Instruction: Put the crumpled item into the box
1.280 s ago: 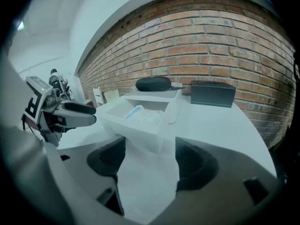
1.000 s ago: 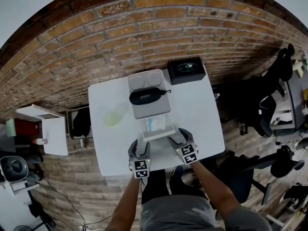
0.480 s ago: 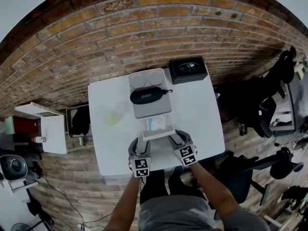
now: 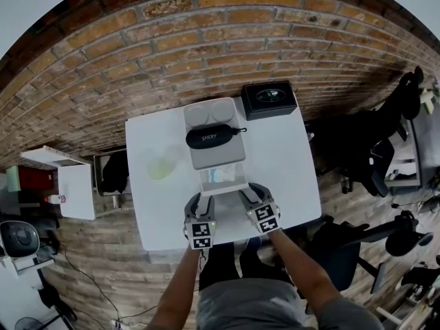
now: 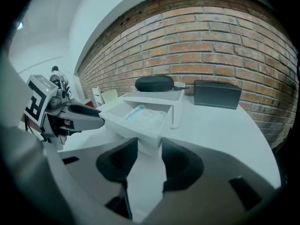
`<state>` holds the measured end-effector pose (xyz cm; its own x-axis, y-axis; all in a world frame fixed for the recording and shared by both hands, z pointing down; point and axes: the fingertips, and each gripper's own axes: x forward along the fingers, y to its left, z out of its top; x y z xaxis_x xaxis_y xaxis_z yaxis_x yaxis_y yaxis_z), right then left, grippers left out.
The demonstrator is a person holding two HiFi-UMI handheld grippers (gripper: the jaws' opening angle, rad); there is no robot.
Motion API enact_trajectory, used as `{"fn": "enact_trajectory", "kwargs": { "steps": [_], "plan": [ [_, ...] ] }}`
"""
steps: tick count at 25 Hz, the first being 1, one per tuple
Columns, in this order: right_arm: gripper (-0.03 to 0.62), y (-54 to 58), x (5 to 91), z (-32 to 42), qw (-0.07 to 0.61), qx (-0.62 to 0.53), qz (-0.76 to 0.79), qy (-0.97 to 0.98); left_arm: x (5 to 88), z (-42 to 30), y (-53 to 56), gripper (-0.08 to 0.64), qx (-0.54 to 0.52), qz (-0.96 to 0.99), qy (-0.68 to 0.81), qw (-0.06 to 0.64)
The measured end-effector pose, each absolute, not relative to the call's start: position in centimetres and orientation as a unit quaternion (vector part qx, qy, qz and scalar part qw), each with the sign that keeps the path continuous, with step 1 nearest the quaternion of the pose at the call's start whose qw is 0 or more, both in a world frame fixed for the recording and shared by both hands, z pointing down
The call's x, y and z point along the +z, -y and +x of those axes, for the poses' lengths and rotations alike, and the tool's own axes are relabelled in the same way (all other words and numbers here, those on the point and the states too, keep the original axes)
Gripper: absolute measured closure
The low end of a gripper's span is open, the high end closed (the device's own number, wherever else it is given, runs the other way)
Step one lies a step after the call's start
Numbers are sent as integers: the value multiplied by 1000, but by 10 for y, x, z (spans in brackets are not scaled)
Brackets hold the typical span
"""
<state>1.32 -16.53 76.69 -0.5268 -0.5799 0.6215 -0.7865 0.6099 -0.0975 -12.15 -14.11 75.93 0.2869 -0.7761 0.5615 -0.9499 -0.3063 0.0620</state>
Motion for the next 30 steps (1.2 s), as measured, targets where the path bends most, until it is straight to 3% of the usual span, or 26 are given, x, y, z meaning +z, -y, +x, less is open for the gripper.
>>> {"fn": "enact_trajectory", "kwargs": {
  "steps": [30],
  "plan": [
    [426,201,765,7,279,195,404,849,755,-126,175,413,213,771,565,203]
  ]
}}
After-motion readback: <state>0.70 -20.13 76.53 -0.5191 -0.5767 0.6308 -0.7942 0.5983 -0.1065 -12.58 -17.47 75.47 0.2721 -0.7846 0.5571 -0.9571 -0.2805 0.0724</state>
